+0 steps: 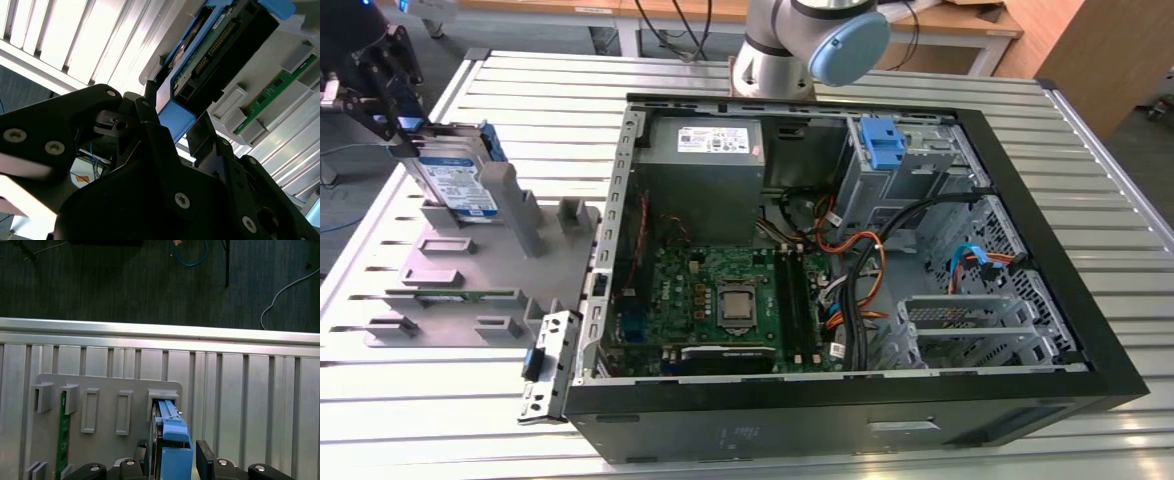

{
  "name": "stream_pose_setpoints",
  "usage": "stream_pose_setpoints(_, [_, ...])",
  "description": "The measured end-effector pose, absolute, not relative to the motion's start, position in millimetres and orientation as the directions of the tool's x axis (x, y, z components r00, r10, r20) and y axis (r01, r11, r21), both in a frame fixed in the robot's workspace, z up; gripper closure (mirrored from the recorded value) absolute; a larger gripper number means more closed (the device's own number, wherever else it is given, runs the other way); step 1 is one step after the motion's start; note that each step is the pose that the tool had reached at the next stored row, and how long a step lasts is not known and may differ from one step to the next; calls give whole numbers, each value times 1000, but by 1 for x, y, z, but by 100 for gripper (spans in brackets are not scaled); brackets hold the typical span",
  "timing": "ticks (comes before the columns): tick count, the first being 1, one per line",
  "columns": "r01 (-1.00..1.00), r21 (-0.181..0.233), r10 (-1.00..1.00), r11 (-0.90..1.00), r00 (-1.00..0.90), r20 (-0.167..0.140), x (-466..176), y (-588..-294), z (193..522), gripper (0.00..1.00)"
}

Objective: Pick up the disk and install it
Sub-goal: 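Pick up the disk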

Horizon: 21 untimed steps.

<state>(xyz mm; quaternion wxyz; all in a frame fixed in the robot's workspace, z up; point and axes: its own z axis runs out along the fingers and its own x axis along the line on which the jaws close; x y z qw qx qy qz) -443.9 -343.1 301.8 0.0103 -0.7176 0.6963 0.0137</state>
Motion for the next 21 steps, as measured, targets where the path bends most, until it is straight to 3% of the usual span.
stream_pose_setpoints(7, [-1000, 4, -999, -30, 30, -34, -444, -343, 302, 50])
stream_pose_setpoints(10, [-1000, 4, -999, -30, 30, -35, -444, -343, 302, 63])
stream_pose_setpoints(21, [-1000, 4, -999, -30, 30, -35, -444, -343, 302, 63])
